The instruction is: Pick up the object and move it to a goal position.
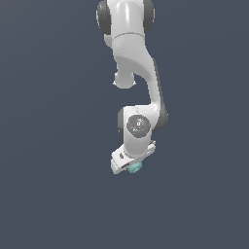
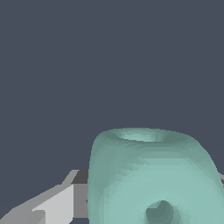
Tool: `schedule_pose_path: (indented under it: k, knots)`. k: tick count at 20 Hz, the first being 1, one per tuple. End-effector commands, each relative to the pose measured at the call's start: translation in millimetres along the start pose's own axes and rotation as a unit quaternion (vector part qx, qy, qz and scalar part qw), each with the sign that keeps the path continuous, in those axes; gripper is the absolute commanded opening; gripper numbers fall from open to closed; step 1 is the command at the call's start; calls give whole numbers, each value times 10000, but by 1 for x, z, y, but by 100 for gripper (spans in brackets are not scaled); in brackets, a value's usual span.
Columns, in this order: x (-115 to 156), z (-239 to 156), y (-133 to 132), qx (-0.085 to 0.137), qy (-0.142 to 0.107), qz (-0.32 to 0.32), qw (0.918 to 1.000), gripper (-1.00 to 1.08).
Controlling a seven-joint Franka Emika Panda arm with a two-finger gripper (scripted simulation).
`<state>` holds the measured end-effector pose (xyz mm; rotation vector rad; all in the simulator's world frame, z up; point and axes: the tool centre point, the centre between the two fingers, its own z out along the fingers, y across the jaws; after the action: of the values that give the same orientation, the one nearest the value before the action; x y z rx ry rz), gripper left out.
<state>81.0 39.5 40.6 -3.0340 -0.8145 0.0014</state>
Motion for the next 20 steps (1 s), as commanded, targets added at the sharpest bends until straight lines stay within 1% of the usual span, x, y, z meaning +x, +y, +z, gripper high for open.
schedule_pose_path:
  k: [1,6,11,20]
  knots:
    - [-1,-4,0,-2,4,1,10000,-100]
    - [-9,-18,-1,-2,4,1,10000,-100]
    - [-22,-43,-3,-4,1,1,10000,-100]
    - [-58,-115,-7,-7,0,1,10000,-100]
